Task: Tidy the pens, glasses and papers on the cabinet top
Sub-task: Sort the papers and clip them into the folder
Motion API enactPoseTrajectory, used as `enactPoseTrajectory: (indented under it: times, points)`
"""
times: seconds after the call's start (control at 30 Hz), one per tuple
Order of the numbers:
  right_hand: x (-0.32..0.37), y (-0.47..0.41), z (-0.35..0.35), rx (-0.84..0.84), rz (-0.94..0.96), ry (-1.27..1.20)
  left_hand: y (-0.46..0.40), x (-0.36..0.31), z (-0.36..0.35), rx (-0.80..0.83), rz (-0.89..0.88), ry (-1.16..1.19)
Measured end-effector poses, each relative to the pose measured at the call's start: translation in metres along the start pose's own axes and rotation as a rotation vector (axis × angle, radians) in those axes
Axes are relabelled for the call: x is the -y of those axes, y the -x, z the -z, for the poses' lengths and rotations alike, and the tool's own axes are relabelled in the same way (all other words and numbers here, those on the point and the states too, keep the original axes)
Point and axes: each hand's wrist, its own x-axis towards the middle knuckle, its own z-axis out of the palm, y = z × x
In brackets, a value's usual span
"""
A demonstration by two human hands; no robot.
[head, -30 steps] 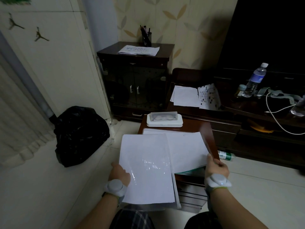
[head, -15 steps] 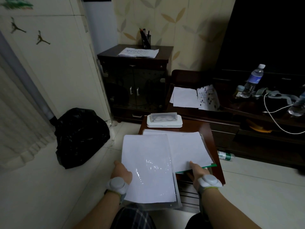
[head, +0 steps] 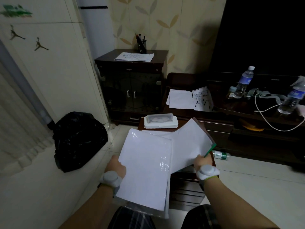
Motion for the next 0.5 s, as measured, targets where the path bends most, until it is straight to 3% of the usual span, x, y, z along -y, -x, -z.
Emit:
enactPoseTrajectory:
  times: [0.23,0.5]
  points:
    - [0.038,-0.001,0.032,-0.178,0.181,0.082,-0.002,-0.015,0.017,-0.045,-0.092,-0.151]
    - [0.081,0.012,0.046,-0.233,0.369,0.135,0.006,-0.034,0.025,-0.025,-0.165,-0.18]
